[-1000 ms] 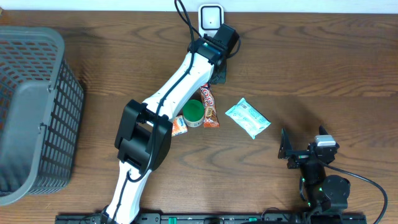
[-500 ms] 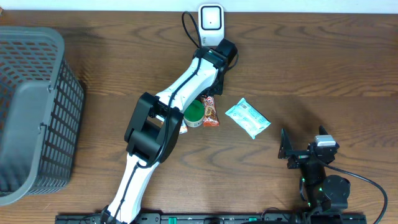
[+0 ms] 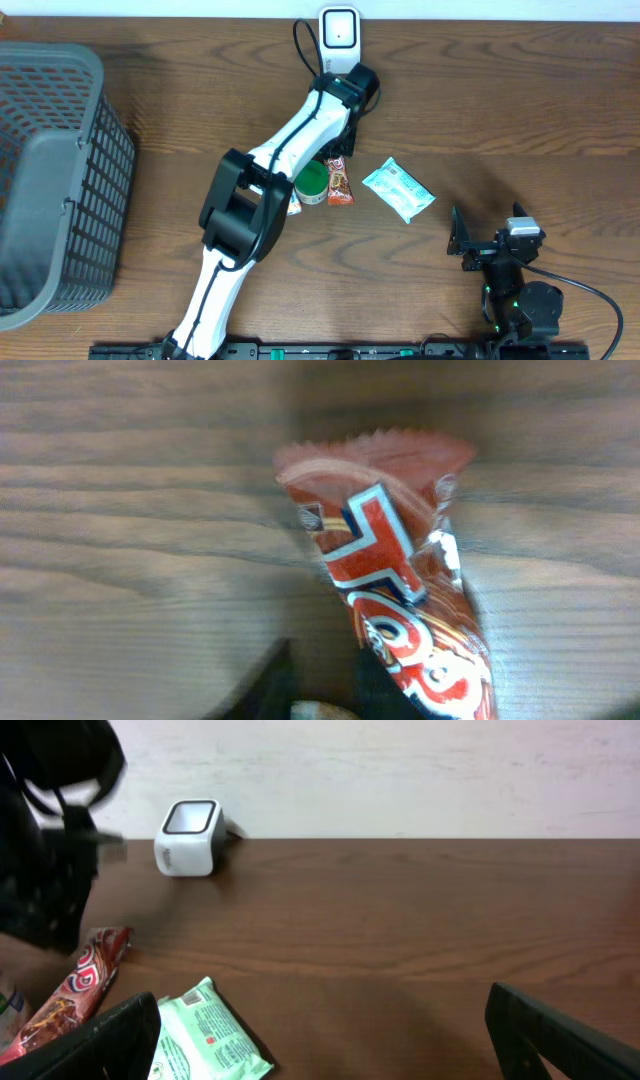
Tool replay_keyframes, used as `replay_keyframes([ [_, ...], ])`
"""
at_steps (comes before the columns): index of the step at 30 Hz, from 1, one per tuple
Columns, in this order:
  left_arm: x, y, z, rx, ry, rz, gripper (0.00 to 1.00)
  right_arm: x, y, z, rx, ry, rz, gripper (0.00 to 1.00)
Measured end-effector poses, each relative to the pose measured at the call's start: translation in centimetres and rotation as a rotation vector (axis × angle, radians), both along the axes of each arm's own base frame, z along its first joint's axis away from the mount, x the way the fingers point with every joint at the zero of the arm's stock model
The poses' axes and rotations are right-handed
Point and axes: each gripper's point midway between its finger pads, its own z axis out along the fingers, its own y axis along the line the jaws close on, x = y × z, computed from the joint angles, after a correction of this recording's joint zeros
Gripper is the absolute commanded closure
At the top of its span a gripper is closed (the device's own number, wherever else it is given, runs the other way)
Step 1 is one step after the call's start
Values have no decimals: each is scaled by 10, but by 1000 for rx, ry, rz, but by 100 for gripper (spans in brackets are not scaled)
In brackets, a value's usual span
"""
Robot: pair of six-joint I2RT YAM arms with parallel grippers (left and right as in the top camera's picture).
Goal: Scan the item barcode
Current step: 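Grasp the green-lidded jar on the table with the right gripper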
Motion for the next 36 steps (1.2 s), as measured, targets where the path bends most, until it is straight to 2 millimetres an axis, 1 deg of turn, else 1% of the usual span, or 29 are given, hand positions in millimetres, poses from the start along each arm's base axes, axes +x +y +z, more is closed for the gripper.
replay_keyframes([
  [1,5,-1,12,-11,-26,-7,47,0,0,0,0,0,0,1],
  [2,9,-1,27,-27,-59,-12,37,0,0,0,0,0,0,1],
  [3,14,-2,46,-43,-102,-11,31,0,0,0,0,0,0,1],
  [5,25,1,96,-72,-224,-7,23,0,0,0,0,0,0,1],
  [7,36,8,167,-104,-408,2,18,0,0,0,0,0,0,1],
  [8,37,14,209,-129,-515,16,16,0,0,0,0,0,0,1],
  [9,33,25,267,-166,-659,42,16,0,0,0,0,0,0,1],
  [10,28,35,309,-194,-767,68,16,0,0,0,0,0,0,1],
  [11,17,49,358,-229,-895,103,16,0,0,0,0,0,0,1],
  [12,-1,70,410,-265,-1033,153,16,0,0,0,0,0,-2,1],
  [13,-23,91,453,-296,-1148,202,16,0,-1,0,-1,0,-7,1],
  [14,-43,111,485,-321,-1237,247,16,0,-2,0,-1,-2,-9,1],
  [15,-59,125,505,-334,-1296,279,16,1,-2,3,-1,-15,-10,1],
  [17,-98,161,542,-357,-1415,365,16,1,-1,13,9,-52,-4,1],
  [19,-132,192,567,-364,-1503,440,16,1,5,24,48,-95,27,1],
  [21,-163,223,585,-346,-1582,522,16,-2,19,52,119,-201,113,1],
  [22,-174,234,590,-338,-1608,554,16,-5,27,65,146,-245,160,1],
  [23,-189,249,596,-329,-1642,598,16,-7,32,71,168,-259,195,1],
  [25,-210,268,604,-320,-1686,660,16,-9,43,73,222,-231,260,1],
  [26,-221,277,607,-320,-1709,693,16,-9,46,70,242,-203,278,1],
  [28,-239,291,610,-321,-1734,735,16,-4,58,62,285,-87,336,1],
  [29,-245,295,611,-323,-1742,746,16,-1,62,61,293,-37,356,1],
  [30,-250,299,611,-312,-1747,754,16,4,68,65,302,21,388,1],
  [31,-256,304,611,-288,-1750,753,16,17,76,79,307,94,425,1],
  [32,-257,304,612,-270,-1748,745,16,24,82,78,305,193,440,1],
  [33,-256,304,610,-246,-1740,734,16,32,90,86,296,261,467,1],
  [34,-255,304,610,-214,-1733,716,16,48,107,97,266,369,509,1],
  [35,-253,303,609,-185,-1725,699,16,56,117,104,240,417,533,1],
  [36,-250,301,607,-152,-1714,683,16,65,129,106,217,472,549,1],
])
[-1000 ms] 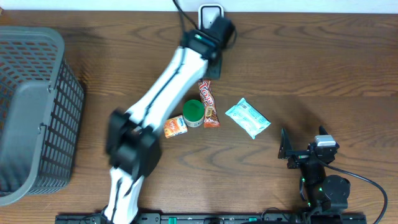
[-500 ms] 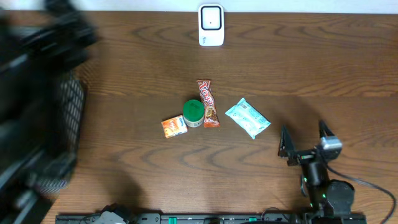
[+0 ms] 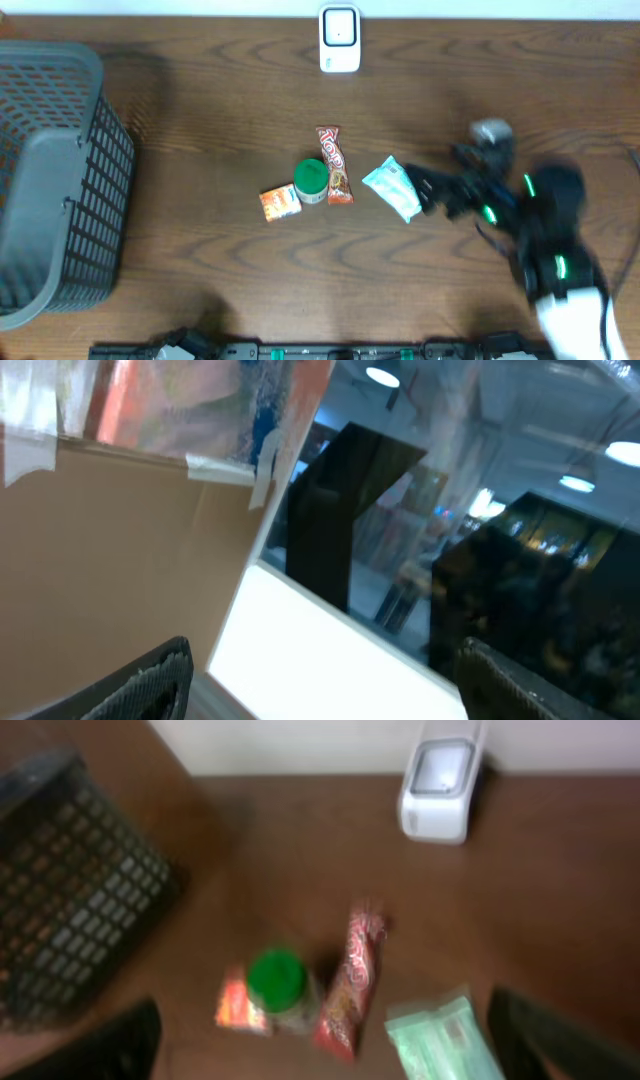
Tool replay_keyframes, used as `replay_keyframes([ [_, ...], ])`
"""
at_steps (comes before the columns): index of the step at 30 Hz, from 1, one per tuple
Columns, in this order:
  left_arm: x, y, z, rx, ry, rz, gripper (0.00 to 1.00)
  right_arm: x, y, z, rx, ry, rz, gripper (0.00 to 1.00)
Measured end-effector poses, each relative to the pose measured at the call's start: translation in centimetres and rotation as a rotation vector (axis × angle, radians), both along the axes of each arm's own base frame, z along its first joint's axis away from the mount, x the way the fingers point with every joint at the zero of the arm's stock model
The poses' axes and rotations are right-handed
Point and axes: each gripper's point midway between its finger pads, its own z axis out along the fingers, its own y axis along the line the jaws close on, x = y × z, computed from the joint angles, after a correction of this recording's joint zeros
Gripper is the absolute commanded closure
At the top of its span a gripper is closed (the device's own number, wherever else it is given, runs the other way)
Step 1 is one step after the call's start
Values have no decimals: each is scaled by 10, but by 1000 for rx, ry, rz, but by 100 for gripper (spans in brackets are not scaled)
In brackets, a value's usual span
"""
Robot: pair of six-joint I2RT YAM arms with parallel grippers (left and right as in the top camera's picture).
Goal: Scan the item barcode
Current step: 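Grasp the green-lidded jar on the table with the right gripper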
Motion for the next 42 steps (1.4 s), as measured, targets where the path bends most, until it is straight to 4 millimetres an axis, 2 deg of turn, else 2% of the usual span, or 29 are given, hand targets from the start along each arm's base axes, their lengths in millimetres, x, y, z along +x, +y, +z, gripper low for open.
replay_keyframes([
  [3,11,-6,-8,60,61,11,16,16,47,3,-191,181,112,1],
  [7,27,-15,-21,115,127,14,16,32,110,-3,-393,250,251,1],
  [10,37,-21,-30,146,167,13,16,38,145,-24,-485,257,327,1],
  [13,47,-28,-37,166,190,5,16,45,164,-56,-549,280,342,1],
  [19,55,-33,-43,181,210,-3,16,55,167,-122,-586,472,195,1],
  [21,55,-33,-43,180,210,-3,16,57,166,-134,-594,504,164,1],
  [28,54,-32,-43,179,207,-3,16,50,169,-154,-638,554,123,1],
  [35,54,-32,-43,179,207,-3,16,29,171,-200,-719,677,159,1],
  [40,54,-32,-43,179,207,-3,16,24,173,-208,-731,693,166,2],
  [42,54,-32,-43,179,207,-3,16,23,173,-209,-733,696,167,8],
])
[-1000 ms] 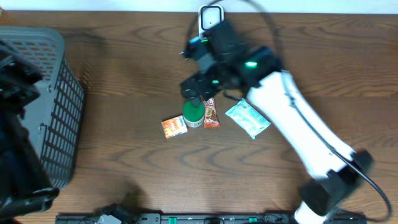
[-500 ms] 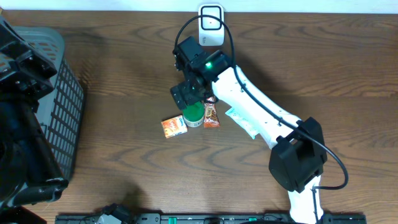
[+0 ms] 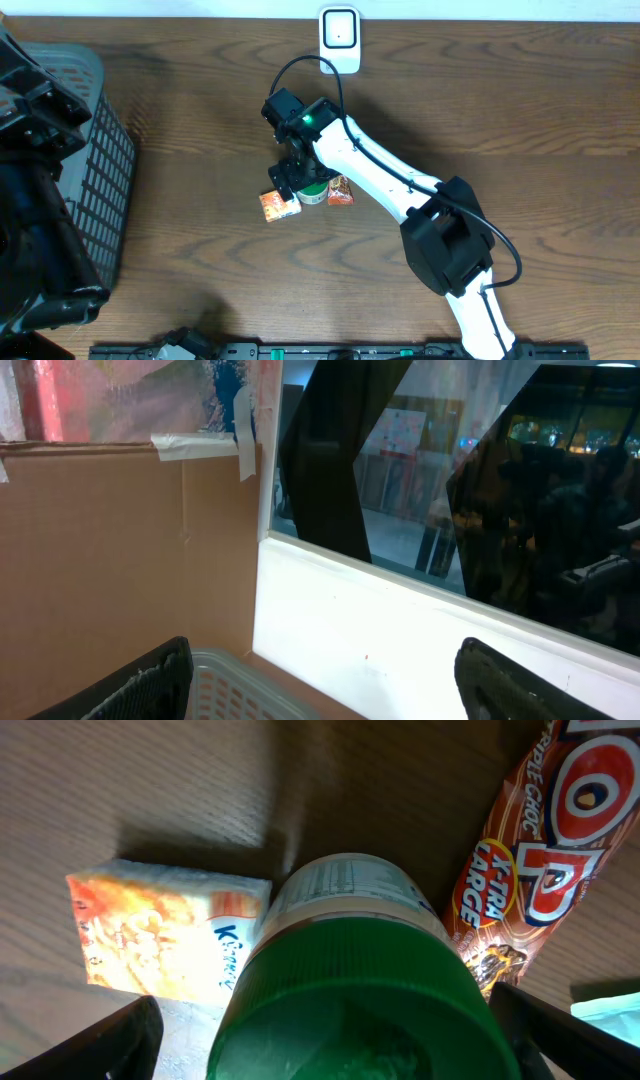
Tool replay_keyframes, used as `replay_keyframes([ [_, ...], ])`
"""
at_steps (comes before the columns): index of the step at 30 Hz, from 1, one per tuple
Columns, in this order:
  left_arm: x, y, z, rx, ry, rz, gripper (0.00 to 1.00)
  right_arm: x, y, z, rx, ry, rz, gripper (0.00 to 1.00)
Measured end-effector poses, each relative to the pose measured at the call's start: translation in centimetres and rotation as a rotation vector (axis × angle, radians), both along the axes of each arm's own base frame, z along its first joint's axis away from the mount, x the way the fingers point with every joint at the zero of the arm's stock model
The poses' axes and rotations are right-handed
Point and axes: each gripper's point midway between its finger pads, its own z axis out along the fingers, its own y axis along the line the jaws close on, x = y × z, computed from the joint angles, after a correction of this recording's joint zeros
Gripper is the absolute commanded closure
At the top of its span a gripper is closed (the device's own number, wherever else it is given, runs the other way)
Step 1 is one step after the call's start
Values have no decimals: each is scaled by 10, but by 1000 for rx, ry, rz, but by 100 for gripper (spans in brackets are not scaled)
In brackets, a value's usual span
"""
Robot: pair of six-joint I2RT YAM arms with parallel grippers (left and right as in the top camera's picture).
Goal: Scan the item barcode
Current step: 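Grasp the green-lidded jar on the table with the right gripper, then lift the jar with the right gripper toward the scanner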
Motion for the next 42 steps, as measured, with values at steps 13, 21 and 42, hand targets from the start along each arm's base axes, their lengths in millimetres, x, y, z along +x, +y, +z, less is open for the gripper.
replay_keyframes([
  [13,0,0,0,0,0,0,16,-13,-10,-38,-81,99,-10,31],
  [21,0,0,0,0,0,0,16,-19,-19,-33,-115,130,-14,54],
  [42,1,-1,-23,37,107,-2,15,-8,-17,105,30,122,-56,53],
])
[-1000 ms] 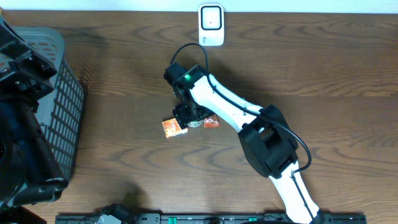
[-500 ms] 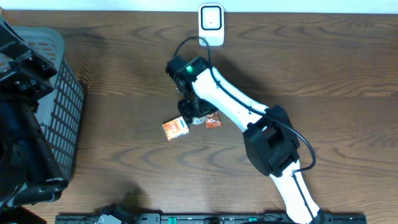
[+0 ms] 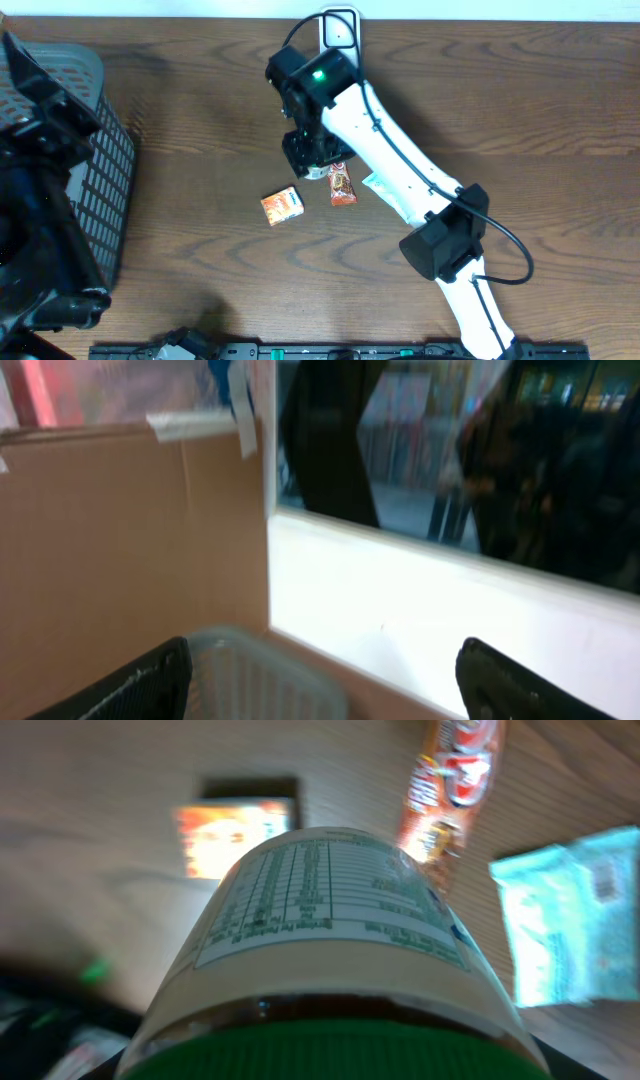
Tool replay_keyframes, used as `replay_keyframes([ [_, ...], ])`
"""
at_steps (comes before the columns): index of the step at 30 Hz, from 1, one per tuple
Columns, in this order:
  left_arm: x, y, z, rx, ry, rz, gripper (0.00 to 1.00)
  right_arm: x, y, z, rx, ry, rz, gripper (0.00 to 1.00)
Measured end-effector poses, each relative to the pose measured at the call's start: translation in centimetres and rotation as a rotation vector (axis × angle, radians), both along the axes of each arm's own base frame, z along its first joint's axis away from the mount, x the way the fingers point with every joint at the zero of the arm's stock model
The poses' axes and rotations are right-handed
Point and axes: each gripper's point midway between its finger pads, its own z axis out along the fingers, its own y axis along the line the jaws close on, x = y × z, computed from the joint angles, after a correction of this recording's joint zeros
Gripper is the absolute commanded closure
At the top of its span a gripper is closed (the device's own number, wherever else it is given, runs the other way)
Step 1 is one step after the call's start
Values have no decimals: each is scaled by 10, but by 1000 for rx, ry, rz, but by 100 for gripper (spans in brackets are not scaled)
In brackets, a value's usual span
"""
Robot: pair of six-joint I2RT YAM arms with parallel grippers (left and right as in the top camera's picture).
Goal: Scan the item barcode
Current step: 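Lift the jar with the right gripper toward the scanner, then raise the jar up to the white scanner face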
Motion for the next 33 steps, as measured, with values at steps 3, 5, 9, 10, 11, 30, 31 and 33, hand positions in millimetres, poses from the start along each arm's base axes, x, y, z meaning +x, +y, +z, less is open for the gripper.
replay_keyframes([
  [3,0,0,-18,9,70,0,15,2,3,13,106,38,-9,52],
  [5,-1,0,-32,28,132,0,15,6,0,16,154,70,-33,49],
  [9,-2,1,-54,61,231,6,15,26,-20,23,244,116,-118,43],
  [10,-2,1,-57,67,248,7,15,31,-26,24,259,121,-136,42],
  [11,-1,0,-60,73,262,7,15,36,-32,25,276,127,-155,42],
  [30,3,-2,-68,82,299,11,15,27,-90,-27,362,428,-282,58],
  [31,3,-2,-68,82,299,11,15,26,-90,-28,364,431,-282,54],
  [33,3,-2,-68,82,299,11,15,25,-88,-28,372,443,-284,45],
])
